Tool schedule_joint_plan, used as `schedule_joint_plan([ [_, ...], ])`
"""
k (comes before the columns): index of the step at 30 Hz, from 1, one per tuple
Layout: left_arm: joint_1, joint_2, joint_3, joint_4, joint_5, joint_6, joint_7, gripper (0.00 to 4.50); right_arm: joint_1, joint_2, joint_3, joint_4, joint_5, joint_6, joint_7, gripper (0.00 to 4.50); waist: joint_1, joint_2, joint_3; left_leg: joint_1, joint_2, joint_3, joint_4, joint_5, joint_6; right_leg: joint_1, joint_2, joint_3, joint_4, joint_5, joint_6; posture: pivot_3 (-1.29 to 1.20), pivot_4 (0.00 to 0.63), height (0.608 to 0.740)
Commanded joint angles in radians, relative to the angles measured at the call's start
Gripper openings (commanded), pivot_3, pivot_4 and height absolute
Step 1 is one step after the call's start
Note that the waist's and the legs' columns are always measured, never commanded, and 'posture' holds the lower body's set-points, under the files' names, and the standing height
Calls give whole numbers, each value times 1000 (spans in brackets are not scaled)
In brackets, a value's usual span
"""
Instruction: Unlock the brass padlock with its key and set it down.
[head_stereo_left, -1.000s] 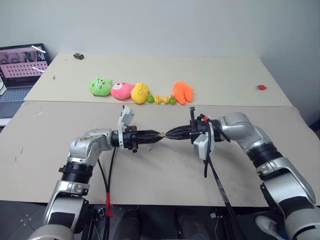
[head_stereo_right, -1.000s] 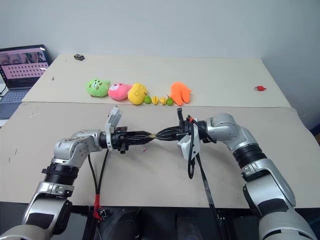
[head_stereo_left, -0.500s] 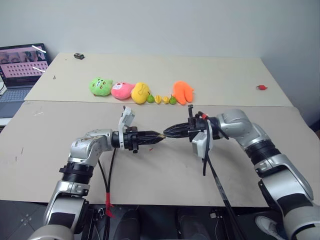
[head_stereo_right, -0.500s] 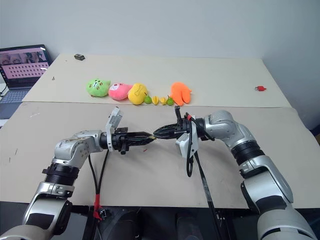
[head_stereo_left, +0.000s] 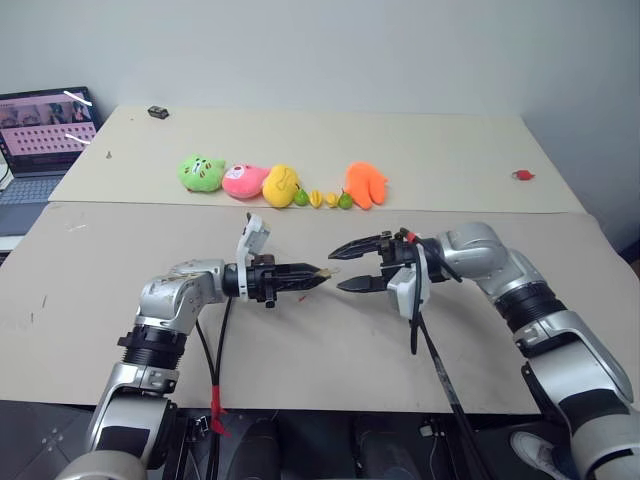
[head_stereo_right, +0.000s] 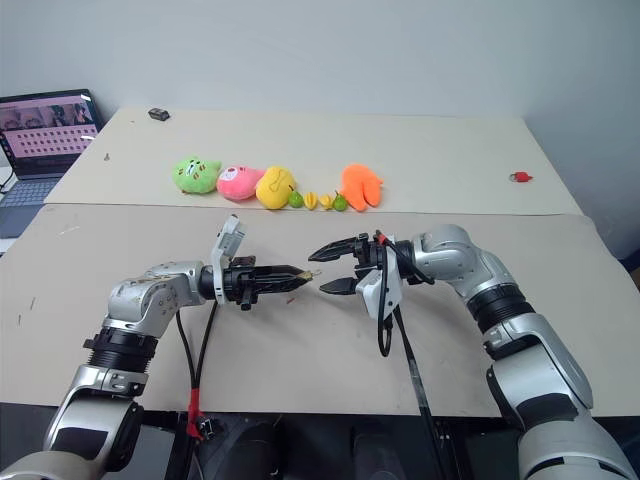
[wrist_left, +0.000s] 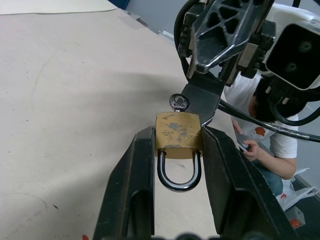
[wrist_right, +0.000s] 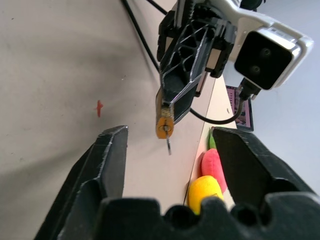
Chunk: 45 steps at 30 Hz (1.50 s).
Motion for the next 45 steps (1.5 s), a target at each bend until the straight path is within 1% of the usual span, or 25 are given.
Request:
schedule_joint_plan([
  [1, -8, 8, 7, -28, -12, -4, -7, 836, -27, 4, -24, 10, -10, -32, -31, 3138, 0, 0, 0, 0, 0, 0, 0, 0, 0, 0, 0, 0, 0, 0, 0, 0, 150, 722],
  [13, -1, 12, 9, -39, -15, 2, -6, 836, -119, 28, -20, 110, -61, -93, -79, 3138, 0, 0, 0, 0, 0, 0, 0, 0, 0, 0, 0, 0, 0, 0, 0, 0, 150, 722],
  [24, 3, 13, 2, -43, -10, -3, -6, 836, -122, 44, -12, 111, -55, -99, -87, 3138, 0, 0, 0, 0, 0, 0, 0, 0, 0, 0, 0, 0, 0, 0, 0, 0, 150, 722],
  [27, 2, 15, -4, -42, -2, -14, -12, 836, -123, 46, -13, 112, -56, -99, -88, 2362, 0, 0, 0, 0, 0, 0, 0, 0, 0, 0, 0, 0, 0, 0, 0, 0, 150, 722],
  [29, 1, 18, -11, -43, 4, -28, -19, 836, -125, 47, -15, 115, -61, -99, -91, 1753, 0, 0, 0, 0, 0, 0, 0, 0, 0, 0, 0, 0, 0, 0, 0, 0, 150, 722],
  [31, 4, 22, -24, -46, 16, -49, -30, 836, -127, 49, -15, 120, -65, -100, -95, 1122, 0, 0, 0, 0, 0, 0, 0, 0, 0, 0, 0, 0, 0, 0, 0, 0, 150, 722],
  [32, 5, 23, -27, -47, 17, -53, -32, 836, -127, 49, -16, 122, -67, -101, -97, 650, 0, 0, 0, 0, 0, 0, 0, 0, 0, 0, 0, 0, 0, 0, 0, 0, 150, 722],
  [33, 5, 22, -27, -46, 17, -54, -32, 836, -128, 49, -16, 124, -68, -102, -97, 291, 0, 0, 0, 0, 0, 0, 0, 0, 0, 0, 0, 0, 0, 0, 0, 0, 150, 722],
  [34, 5, 22, -27, -45, 17, -55, -33, 836, -129, 49, -16, 125, -69, -102, -98, 49, 0, 0, 0, 0, 0, 0, 0, 0, 0, 0, 0, 0, 0, 0, 0, 0, 150, 722],
  [45, 0, 16, -17, -36, 12, -53, -24, 836, -132, 45, -20, 131, -75, -116, -103, 49, 0, 0, 0, 0, 0, 0, 0, 0, 0, 0, 0, 0, 0, 0, 0, 0, 150, 722],
])
